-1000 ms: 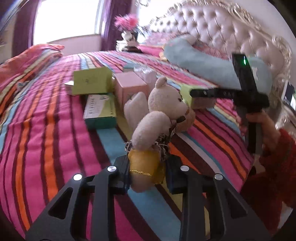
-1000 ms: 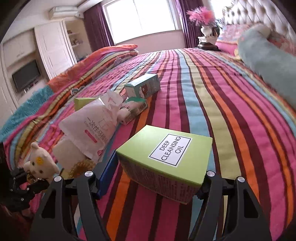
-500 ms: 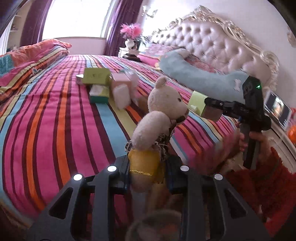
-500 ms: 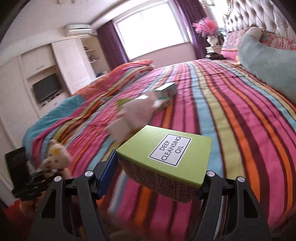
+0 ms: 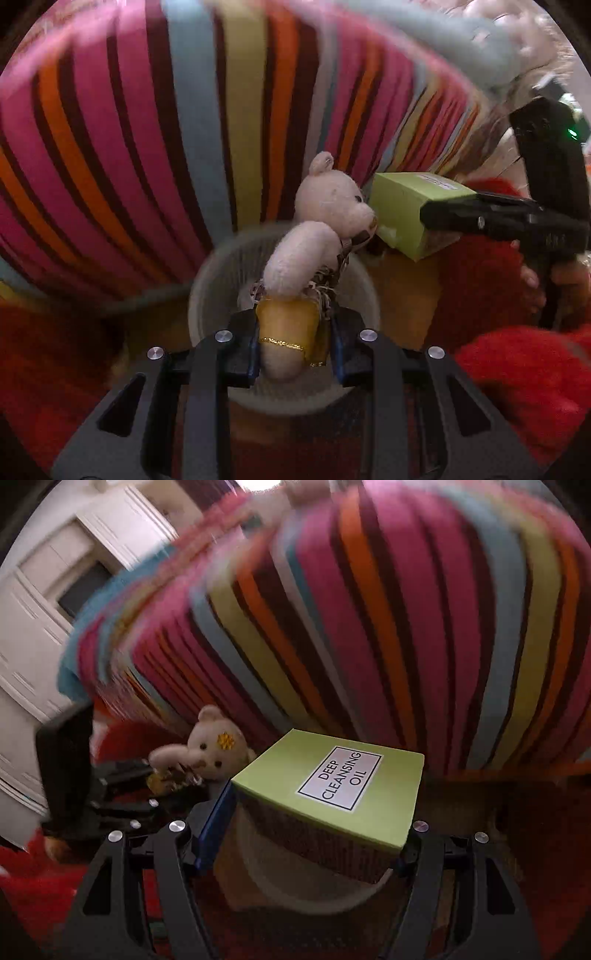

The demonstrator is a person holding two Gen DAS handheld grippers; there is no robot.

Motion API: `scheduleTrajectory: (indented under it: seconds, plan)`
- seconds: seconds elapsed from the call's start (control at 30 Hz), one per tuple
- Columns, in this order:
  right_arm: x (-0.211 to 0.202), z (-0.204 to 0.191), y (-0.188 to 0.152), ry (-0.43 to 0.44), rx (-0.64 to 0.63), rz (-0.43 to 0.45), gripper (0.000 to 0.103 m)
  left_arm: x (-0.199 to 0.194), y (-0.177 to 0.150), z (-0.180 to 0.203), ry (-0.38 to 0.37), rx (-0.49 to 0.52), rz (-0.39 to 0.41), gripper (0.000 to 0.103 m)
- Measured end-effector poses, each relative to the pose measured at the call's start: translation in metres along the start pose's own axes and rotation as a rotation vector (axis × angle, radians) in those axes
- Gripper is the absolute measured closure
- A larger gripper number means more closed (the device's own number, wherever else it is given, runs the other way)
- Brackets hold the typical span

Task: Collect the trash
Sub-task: 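Carry bear and green box over the wastebasket and open both grippers, then move both grippers back over the items on the bed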

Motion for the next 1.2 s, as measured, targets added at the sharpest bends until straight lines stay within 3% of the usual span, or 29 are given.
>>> scheduleTrajectory:
  seconds: [0.1,0.17,0.2,0.27,0.7,0.8,0.87,1.0,1.1,1.2]
  plan:
    - [0.031,0.007,-0.013,-0.017,0.003,-0.071,0.037,0.024,-0.006,-0.003,0.026,0.014,-0.078,0.073]
    - [0.045,0.006,-0.02,-0.026,-0.015,-0.122,0.033,0.033,-0.008,-0.003,0.03,0.012,-0.108,0.065]
    - [0.05,0.005,-0.022,-0.033,-0.018,-0.148,0.024,0.037,-0.009,-0.003,0.022,0.009,-0.124,0.05]
    - [0.059,0.002,-0.027,-0.058,-0.036,-0.189,0.019,0.043,-0.013,-0.005,0.029,0.018,-0.156,0.029]
    - [0.046,0.008,-0.035,-0.135,-0.03,-0.139,0.019,0.031,-0.015,-0.022,0.121,-0.042,-0.099,0.029]
    - [0.031,0.0,-0.026,-0.179,-0.087,-0.084,0.019,0.01,-0.006,-0.028,0.163,-0.06,-0.031,0.029]
    - [0.011,-0.01,-0.012,-0.18,-0.122,-0.018,0.019,-0.016,0.007,-0.033,0.148,-0.09,0.025,0.029]
    - [-0.039,-0.031,0.038,-0.159,-0.183,0.184,0.019,-0.085,0.058,-0.049,0.138,-0.1,0.22,0.029]
    - [-0.069,-0.043,0.088,-0.18,-0.273,0.342,0.019,-0.124,0.117,-0.071,0.244,-0.054,0.362,0.029]
    - [-0.071,-0.041,0.141,-0.281,-0.363,0.414,0.019,-0.131,0.183,-0.1,0.341,-0.04,0.443,0.029]
Point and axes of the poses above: each gripper's, at about its wrist camera, not at the fingertips, and x roughly the way its jaws point, z to its right, y to its top, the point moved 6 cm from there along x, roughly the way its jaws point, and after that the axes turned 7 degrees about y, right-handed, at the moved point
